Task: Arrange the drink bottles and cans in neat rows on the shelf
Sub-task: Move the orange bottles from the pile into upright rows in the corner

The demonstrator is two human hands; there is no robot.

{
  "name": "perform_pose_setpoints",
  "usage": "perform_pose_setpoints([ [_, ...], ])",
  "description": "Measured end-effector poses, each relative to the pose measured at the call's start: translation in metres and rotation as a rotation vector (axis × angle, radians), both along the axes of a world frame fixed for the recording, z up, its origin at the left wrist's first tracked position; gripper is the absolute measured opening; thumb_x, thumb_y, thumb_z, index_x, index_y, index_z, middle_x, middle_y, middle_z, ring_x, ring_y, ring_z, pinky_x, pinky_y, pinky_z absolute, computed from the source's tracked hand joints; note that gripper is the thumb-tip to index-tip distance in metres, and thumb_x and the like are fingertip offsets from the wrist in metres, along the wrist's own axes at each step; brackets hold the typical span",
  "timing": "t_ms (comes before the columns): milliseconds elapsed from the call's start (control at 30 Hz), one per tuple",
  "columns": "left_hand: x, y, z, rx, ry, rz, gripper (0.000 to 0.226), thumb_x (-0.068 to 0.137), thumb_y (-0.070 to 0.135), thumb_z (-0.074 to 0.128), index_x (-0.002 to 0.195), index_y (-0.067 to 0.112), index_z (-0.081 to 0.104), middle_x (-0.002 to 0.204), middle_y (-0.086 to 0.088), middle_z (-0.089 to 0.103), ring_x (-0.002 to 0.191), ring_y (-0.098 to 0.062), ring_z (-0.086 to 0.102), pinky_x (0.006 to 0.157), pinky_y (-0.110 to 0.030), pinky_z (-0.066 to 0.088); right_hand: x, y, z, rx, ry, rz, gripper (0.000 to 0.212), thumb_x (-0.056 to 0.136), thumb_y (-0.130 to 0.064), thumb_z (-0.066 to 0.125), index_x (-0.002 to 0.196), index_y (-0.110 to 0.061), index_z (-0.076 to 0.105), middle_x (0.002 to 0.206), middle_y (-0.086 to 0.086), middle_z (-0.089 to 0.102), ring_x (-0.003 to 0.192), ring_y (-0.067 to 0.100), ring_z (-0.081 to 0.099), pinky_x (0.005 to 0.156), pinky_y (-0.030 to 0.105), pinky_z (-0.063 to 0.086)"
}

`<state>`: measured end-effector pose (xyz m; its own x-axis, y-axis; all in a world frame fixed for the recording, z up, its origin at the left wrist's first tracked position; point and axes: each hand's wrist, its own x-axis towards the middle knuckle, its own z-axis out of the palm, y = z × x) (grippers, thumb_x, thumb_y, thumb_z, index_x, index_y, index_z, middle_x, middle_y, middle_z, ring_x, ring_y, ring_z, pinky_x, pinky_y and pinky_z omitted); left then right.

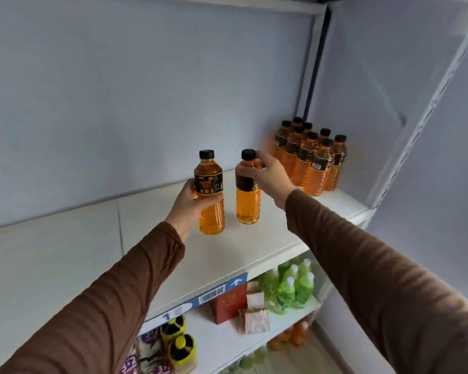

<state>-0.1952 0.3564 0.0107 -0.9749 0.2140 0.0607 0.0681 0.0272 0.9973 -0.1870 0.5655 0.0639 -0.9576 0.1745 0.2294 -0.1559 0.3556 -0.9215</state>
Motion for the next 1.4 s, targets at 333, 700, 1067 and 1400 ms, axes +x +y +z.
perform_pose_setpoints([
  [333,-0.089,0.098,-0.004,-0.095,0.11,-0.024,0.064,0.073,0.029,0.087,0.127,0.031,0.053,0.121,0.01,0.064,0.112,-0.009,0.06,0.088,-0.027,0.047,-0.089,0.088,-0.005,0.036,0.003,-0.044,0.045,0.083,-0.039,0.074,0.123,-0.022,0.064,0.115,0.002,0.065,0.102,0.02,0.061,0.078,0.03,0.051],
  [700,-0.187,0.147,-0.012,-0.15,0.144,0.034,0.068,0.069,0.021,0.09,0.127,0.021,0.054,0.121,0.002,0.066,0.113,-0.017,0.061,0.1,-0.041,0.049,-0.19,0.127,0.025,0.47,-0.071,-0.177,0.042,0.083,-0.053,0.069,0.106,-0.017,0.067,0.089,-0.002,0.067,0.08,0.017,0.065,0.072,0.033,0.056],
  [1067,-0.229,0.179,-0.023,-0.128,0.13,0.123,0.063,0.07,0.007,0.087,0.122,0.018,0.053,0.117,-0.003,0.064,0.115,-0.026,0.06,0.1,-0.045,0.048,-0.237,0.138,0.018,0.655,-0.102,-0.186,0.039,0.085,-0.042,0.07,0.111,-0.014,0.06,0.099,0.007,0.067,0.091,0.026,0.065,0.079,0.039,0.057],
  [1400,-0.238,0.195,-0.037,-0.235,0.163,0.158,0.068,0.074,0.025,0.087,0.13,0.021,0.048,0.121,0.004,0.062,0.113,-0.018,0.058,0.099,-0.037,0.046,-0.255,0.161,0.047,1.042,-0.09,0.035,0.037,0.091,-0.029,0.066,0.124,-0.014,0.059,0.119,0.01,0.064,0.106,0.029,0.06,0.089,0.038,0.052],
])
